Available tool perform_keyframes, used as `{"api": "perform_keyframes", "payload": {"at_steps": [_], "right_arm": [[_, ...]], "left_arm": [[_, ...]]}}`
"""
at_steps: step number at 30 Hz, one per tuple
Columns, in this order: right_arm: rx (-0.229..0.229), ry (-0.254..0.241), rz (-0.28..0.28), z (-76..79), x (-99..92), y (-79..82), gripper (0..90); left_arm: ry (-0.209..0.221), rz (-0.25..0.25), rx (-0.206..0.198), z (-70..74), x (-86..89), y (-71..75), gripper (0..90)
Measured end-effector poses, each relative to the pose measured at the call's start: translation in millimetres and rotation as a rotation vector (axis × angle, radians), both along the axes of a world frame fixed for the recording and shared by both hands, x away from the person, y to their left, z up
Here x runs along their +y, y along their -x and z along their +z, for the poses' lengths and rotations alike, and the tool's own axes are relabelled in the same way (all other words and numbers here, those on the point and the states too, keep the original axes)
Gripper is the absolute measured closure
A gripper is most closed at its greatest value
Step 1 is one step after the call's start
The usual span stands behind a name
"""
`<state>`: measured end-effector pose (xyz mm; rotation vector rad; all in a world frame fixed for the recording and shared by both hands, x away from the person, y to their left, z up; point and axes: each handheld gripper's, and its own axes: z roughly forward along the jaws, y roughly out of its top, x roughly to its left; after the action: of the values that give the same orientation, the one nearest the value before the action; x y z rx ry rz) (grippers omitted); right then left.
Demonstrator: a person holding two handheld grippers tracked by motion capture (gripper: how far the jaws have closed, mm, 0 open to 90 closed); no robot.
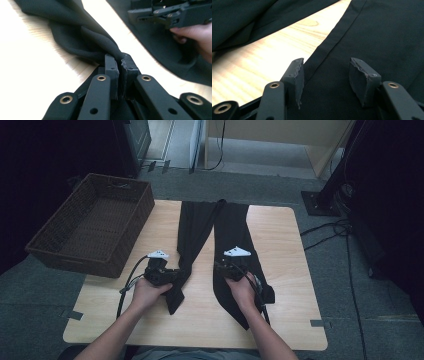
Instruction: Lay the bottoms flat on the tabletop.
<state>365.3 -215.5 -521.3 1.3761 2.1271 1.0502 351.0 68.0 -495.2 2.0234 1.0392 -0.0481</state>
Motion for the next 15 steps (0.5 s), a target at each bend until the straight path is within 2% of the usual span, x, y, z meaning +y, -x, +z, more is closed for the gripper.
{"api": "perform_keyframes", "payload": {"at_steps": [3,5,6,8,9,10,11,15], "right_arm": [[-0.006,0.030,0.017,-0.3,5.6,-1.1,40.0],[-0.009,0.037,0.019,-0.4,7.1,-0.8,41.9],[-0.011,0.037,0.020,-0.3,7.1,-0.2,47.7],[-0.021,0.030,0.022,-0.2,6.4,2.1,66.2],[-0.022,0.026,0.026,-0.2,6.1,3.2,79.4],[-0.017,0.020,0.041,0.0,6.1,4.6,86.5],[-0.014,0.016,0.047,-0.1,5.9,5.2,88.2],[0.009,-0.031,0.054,-0.2,2.2,11.9,89.3]], "left_arm": [[-0.009,0.009,0.005,-3.0,2.0,-1.1,85.5],[-0.013,0.015,0.010,-3.8,3.4,-1.4,85.3],[-0.015,0.019,0.011,-4.1,4.1,-1.5,85.2],[-0.025,0.032,0.006,-4.0,6.6,-1.9,84.7],[-0.031,0.040,0.003,-3.9,8.0,-1.8,84.5],[-0.041,0.043,-0.003,-4.2,9.7,-1.8,84.2],[-0.055,0.047,-0.003,-5.1,11.3,-1.8,84.1],[-0.067,0.062,0.043,-11.4,18.5,-4.6,79.4]]}}
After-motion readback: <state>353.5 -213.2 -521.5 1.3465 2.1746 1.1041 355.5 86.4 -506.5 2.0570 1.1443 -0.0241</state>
